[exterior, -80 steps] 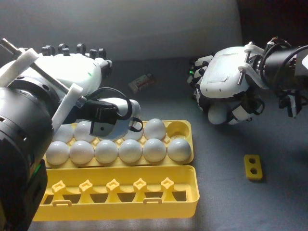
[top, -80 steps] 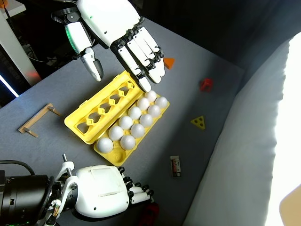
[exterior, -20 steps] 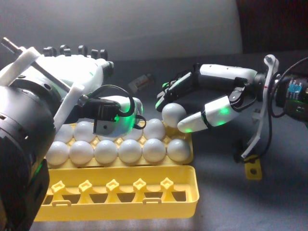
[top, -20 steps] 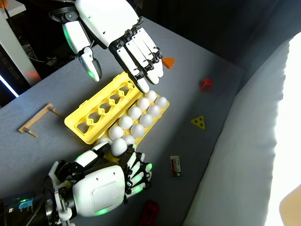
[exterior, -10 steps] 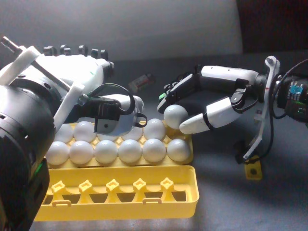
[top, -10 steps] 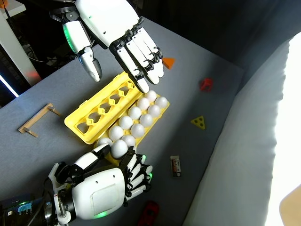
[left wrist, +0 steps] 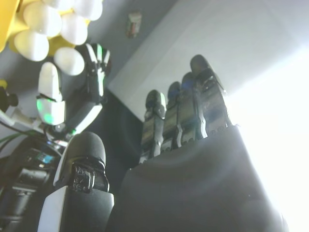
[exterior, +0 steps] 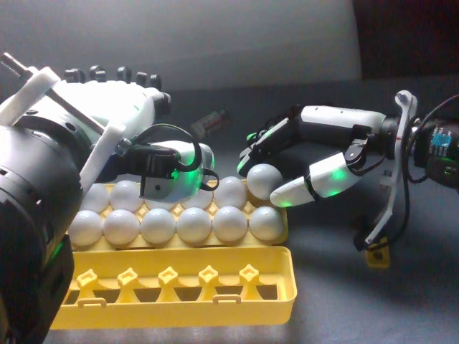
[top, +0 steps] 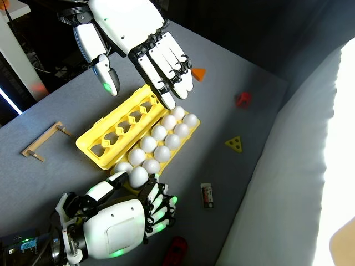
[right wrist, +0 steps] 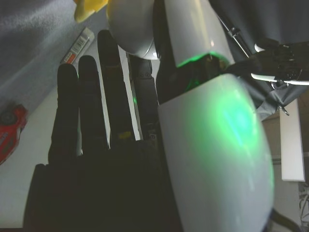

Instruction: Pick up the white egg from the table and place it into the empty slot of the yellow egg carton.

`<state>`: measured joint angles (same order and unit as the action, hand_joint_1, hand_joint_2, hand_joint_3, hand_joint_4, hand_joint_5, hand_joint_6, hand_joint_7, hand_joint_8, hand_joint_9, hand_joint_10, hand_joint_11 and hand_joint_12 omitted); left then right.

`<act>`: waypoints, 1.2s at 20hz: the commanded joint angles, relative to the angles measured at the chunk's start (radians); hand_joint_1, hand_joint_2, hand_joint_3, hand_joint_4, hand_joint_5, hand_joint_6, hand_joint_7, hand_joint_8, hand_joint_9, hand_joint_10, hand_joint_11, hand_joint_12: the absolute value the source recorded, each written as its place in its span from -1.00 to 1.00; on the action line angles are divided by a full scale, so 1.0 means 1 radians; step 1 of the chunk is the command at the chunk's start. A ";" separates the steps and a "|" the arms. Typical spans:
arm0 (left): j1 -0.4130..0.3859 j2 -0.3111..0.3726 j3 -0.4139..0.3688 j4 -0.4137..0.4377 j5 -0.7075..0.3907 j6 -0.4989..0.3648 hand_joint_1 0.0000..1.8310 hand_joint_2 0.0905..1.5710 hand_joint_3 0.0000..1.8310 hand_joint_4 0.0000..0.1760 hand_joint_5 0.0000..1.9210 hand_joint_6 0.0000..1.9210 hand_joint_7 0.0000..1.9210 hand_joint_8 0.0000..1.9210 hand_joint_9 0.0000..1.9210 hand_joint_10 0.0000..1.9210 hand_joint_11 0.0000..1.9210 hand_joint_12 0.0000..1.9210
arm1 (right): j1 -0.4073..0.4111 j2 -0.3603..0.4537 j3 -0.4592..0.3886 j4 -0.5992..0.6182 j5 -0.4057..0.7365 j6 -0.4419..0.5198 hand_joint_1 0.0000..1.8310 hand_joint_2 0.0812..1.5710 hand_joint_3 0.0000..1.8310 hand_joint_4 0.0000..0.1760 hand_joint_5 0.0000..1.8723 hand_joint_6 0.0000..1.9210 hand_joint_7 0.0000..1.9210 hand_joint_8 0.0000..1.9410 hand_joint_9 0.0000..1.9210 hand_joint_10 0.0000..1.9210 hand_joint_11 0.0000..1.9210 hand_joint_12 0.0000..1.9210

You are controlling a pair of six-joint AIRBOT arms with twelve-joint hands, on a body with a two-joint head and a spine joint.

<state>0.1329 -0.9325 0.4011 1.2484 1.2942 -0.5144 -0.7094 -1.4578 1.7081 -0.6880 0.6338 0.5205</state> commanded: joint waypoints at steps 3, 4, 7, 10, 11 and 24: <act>-0.012 -0.005 0.001 0.100 0.011 -0.001 -0.94 0.76 -1.00 -0.55 -0.88 -1.00 -0.96 -1.00 -0.98 -1.00 -1.00 -0.48 | 0.005 -0.006 0.003 0.049 0.094 0.014 0.25 0.39 -1.00 -1.00 0.04 0.07 -0.38 -0.99 -0.72 -0.98 -1.00 -0.39; -0.012 -0.005 0.001 0.100 0.011 -0.001 -0.94 0.76 -1.00 -0.55 -0.88 -1.00 -0.96 -1.00 -0.98 -1.00 -1.00 -0.48 | 0.004 -0.006 0.003 0.049 0.094 0.019 0.25 0.39 -1.00 -1.00 0.04 0.07 -0.38 -0.99 -0.71 -0.98 -1.00 -0.39; -0.012 -0.005 0.001 0.100 0.011 -0.001 -0.89 0.75 -1.00 -0.55 -0.89 -1.00 -0.97 -1.00 -0.98 -1.00 -1.00 -0.50 | -0.007 -0.006 0.003 0.048 0.098 0.032 0.23 0.41 -0.99 -1.00 0.00 0.13 -0.38 -1.00 -0.71 -0.98 -1.00 -0.38; -0.012 -0.005 0.001 0.099 0.011 -0.001 -0.89 0.74 -1.00 -0.55 -0.89 -1.00 -0.97 -1.00 -0.98 -1.00 -1.00 -0.50 | -0.011 -0.007 0.003 0.053 0.101 0.064 0.21 0.44 -0.99 -1.00 -0.04 0.17 -0.39 -1.00 -0.70 -0.98 -1.00 -0.27; -0.012 -0.005 0.001 0.099 0.011 -0.001 -0.89 0.74 -1.00 -0.55 -0.89 -1.00 -0.97 -1.00 -0.98 -1.00 -1.00 -0.50 | -0.012 -0.007 0.002 0.053 0.101 0.065 0.21 0.44 -0.99 -1.00 -0.04 0.17 -0.39 -1.00 -0.70 -0.98 -1.00 -0.27; -0.012 -0.006 0.000 0.092 0.011 -0.001 -0.92 0.73 -1.00 -0.55 -0.90 -1.00 -0.98 -1.00 -0.98 -1.00 -1.00 -0.46 | 0.004 -0.011 0.009 0.074 0.111 0.051 -0.14 0.11 -1.00 -1.00 -0.72 -0.89 -0.74 -1.00 -0.78 -1.00 -1.00 -0.21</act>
<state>0.1326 -0.9333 0.4011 1.2407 1.2945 -0.5144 -0.7254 -1.4651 1.7157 -0.6716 0.6453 0.5636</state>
